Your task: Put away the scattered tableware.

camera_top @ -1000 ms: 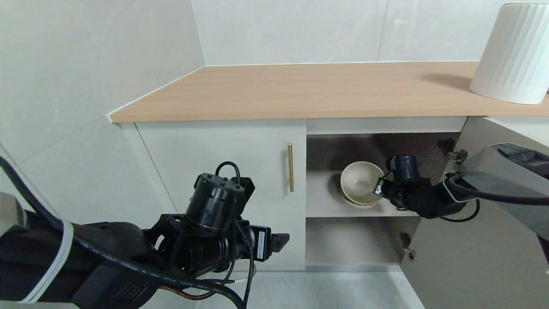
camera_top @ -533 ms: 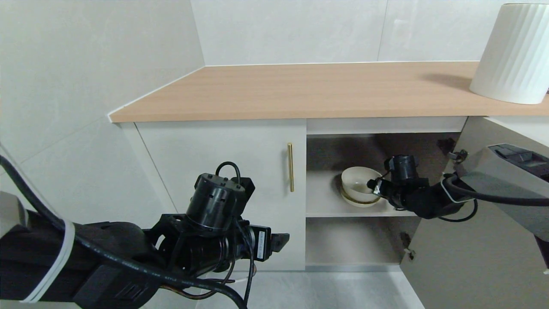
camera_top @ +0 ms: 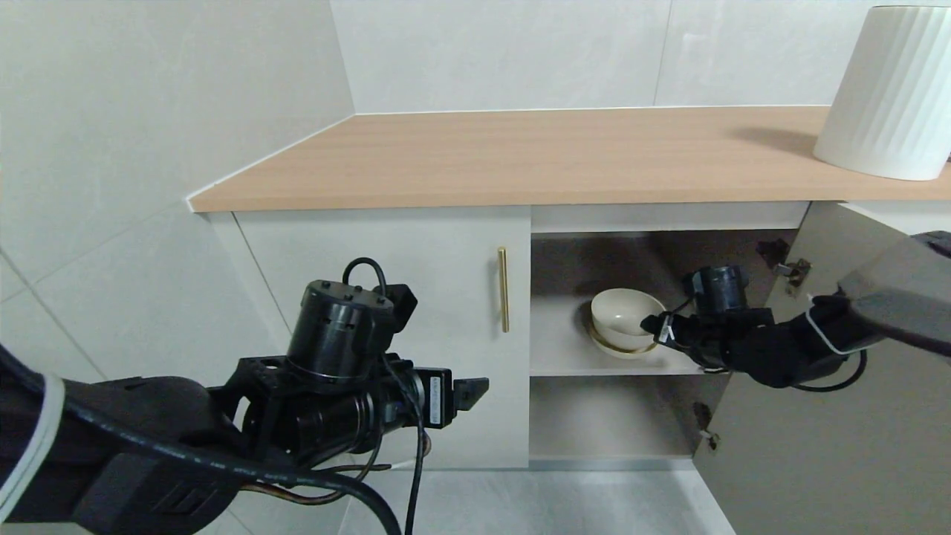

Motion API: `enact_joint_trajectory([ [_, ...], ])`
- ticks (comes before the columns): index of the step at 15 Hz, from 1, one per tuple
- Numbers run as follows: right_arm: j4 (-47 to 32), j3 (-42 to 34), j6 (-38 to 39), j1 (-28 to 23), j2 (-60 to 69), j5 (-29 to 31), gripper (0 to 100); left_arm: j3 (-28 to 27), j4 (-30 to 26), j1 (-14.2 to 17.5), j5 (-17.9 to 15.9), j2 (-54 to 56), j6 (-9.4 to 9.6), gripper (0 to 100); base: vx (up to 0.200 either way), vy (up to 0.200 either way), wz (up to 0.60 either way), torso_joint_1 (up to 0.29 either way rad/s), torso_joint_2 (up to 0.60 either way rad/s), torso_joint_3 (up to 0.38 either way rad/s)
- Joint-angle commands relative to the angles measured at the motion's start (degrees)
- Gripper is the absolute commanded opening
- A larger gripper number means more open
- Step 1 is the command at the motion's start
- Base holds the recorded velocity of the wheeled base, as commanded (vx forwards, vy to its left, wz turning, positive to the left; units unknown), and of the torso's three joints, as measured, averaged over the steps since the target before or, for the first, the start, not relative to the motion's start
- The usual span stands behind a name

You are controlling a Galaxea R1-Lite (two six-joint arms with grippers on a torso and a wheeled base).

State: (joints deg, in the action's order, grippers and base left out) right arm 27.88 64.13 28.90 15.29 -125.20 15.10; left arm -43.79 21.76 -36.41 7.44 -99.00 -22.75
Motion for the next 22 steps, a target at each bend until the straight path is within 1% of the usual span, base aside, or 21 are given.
enact_joint_trajectory([
  [1, -2.0, -11.5, -1.7, 3.8, 16.4, -3.6, 100, 4.0, 0.2, 2.6, -0.3, 8.4, 0.25, 100, 0.0, 0.0, 0.0, 0.0, 0.0, 0.0],
  [2, -2.8, -14.7, -1.9, 5.1, 21.0, -3.9, 100, 4.9, -0.2, 2.9, -0.6, 11.7, 0.34, 100, 0.0, 0.0, 0.0, 0.0, 0.0, 0.0],
  [3, -4.5, -18.2, -2.0, 7.9, 26.6, -3.9, 100, 5.5, -0.8, 3.0, -0.6, 15.2, 0.42, 100, 0.0, 0.0, 0.0, 0.0, 0.0, 0.0],
  [4, -7.5, -20.2, -2.2, 9.6, 31.2, -4.0, 100, 5.9, -2.0, 3.0, -0.6, 17.3, 0.42, 100, 0.0, 0.0, 0.0, 0.0, 0.0, 0.0],
  [6, -14.9, -20.9, -3.5, 10.2, 37.3, -4.1, 100, 7.7, -3.2, 3.0, -0.8, 18.8, 0.34, 100, 0.0, 0.0, 0.0, 0.0, 0.0, 0.0],
  [7, -19.5, -20.8, -3.9, 10.3, 40.8, -4.1, 100, 8.9, -3.2, 4.9, -0.8, 18.8, 0.34, 100, 0.0, 0.0, 0.0, 0.0, 0.0, 0.0],
  [9, -23.3, -21.3, -4.0, 10.6, 45.1, -4.2, 100, 10.4, -2.9, 7.1, -0.8, 19.4, 0.25, 100, 0.0, 0.0, 0.0, 0.0, 0.0, 0.0],
  [11, -23.8, -23.7, -4.0, 12.0, 46.8, -4.1, 100, 11.3, -2.8, 7.7, -0.8, 21.6, 0.51, 100, 0.0, 0.0, 0.0, 0.0, 0.0, 0.0],
  [15, -23.5, -29.0, -3.9, 18.6, 47.3, -2.5, 100, 11.8, -2.9, 7.7, -0.9, 22.7, 0.6, 100, 0.0, 0.0, 0.0, 0.0, 0.0, 0.0],
  [17, -23.5, -29.0, -3.9, 19.0, 47.2, -0.4, 100, 11.9, -2.9, 7.7, -0.9, 22.8, 0.6, 100, 0.0, 0.0, 0.0, 0.0, 0.0, 0.0],
  [22, -23.5, -29.2, -4.0, 19.5, 47.3, -0.3, 100, 11.8, -2.9, 7.6, -0.9, 22.5, 1.04, 100, -0.2, 0.0, 0.0, 0.002, 0.0, 0.004],
])
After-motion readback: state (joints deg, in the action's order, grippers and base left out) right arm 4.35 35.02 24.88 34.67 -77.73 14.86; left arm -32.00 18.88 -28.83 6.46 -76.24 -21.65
